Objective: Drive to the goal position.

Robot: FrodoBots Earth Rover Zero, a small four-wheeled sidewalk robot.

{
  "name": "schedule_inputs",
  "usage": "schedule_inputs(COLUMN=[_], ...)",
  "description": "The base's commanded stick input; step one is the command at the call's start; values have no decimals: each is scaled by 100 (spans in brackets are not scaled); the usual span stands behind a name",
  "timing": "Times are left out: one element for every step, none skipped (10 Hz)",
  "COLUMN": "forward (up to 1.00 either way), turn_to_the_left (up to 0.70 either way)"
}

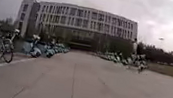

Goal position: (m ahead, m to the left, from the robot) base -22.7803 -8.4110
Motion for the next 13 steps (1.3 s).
schedule_inputs(forward=[70,70,70,70,70,70,70,70,70,70,70,70,70], turn_to_the_left=[-1,-3,-18,-35,-35,-35,-35,-35,-35,-35,-35,-35,-35])
